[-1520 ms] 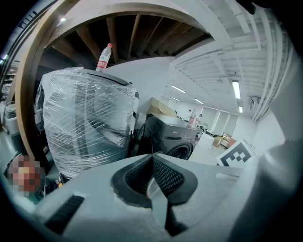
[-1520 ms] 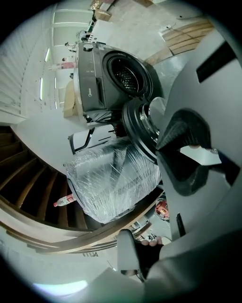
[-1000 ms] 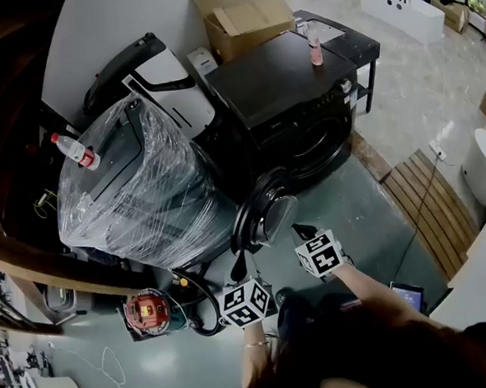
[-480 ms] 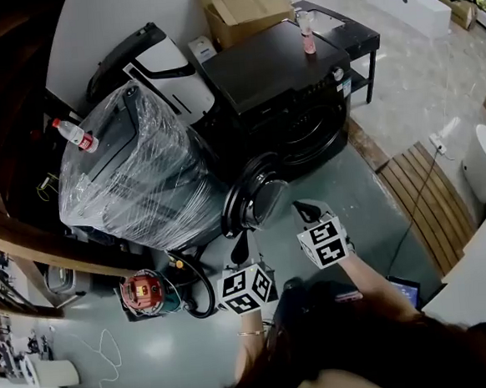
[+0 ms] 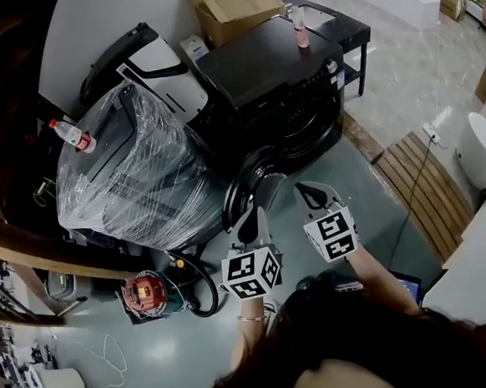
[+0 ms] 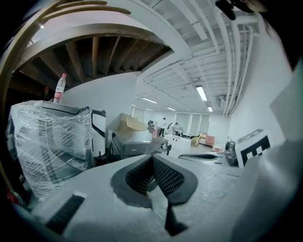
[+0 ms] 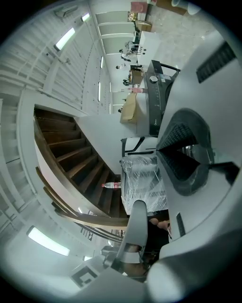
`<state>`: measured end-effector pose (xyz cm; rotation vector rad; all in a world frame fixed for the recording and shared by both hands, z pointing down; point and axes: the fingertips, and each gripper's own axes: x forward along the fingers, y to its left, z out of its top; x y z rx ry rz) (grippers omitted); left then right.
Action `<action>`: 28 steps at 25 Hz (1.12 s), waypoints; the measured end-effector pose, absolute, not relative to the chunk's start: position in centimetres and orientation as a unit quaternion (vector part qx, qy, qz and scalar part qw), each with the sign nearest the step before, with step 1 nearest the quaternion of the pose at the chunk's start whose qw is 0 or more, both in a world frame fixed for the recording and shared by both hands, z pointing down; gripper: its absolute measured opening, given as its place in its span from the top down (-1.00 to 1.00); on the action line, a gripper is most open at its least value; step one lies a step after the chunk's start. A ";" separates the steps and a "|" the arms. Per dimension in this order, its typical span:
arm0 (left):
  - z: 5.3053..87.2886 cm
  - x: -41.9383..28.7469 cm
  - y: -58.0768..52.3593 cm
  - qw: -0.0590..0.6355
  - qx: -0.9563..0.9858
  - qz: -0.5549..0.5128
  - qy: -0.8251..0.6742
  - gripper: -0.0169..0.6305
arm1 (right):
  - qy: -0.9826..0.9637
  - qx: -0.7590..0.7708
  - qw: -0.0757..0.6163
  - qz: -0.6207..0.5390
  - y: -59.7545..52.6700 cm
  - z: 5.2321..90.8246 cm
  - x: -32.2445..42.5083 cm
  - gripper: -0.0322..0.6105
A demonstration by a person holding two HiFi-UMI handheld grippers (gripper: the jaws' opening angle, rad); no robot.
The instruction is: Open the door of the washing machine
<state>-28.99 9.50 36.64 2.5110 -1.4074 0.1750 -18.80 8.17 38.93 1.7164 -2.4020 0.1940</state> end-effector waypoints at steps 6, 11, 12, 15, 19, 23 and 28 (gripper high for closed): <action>34.7 -28.5 9.3 0.110 0.881 0.049 -0.458 0.91 | -0.795 0.599 0.089 0.034 9.0 36.6 -18.6 0.90; 34.2 -28.1 9.7 0.103 0.892 0.045 -0.437 0.91 | -0.783 0.615 0.088 0.024 10.1 35.8 -18.3 0.90; 34.2 -28.1 9.8 0.104 0.893 0.045 -0.435 0.91 | -0.782 0.617 0.088 0.022 10.2 35.6 -18.4 0.90; 34.1 -28.1 10.0 0.106 0.896 0.044 -0.429 0.91 | -0.780 0.619 0.091 0.017 10.7 34.9 -18.4 0.90; 34.1 -28.0 10.4 0.108 0.899 0.039 -0.424 0.91 | -0.775 0.624 0.093 0.015 11.2 34.7 -18.0 0.90; 34.2 -27.7 10.6 0.112 0.900 0.036 -0.420 0.91 | -0.774 0.626 0.093 0.015 11.8 34.6 -17.9 0.90; 34.4 -27.2 10.8 0.118 0.901 0.036 -0.416 0.91 | -0.771 0.630 0.093 0.016 12.2 34.5 -17.1 0.90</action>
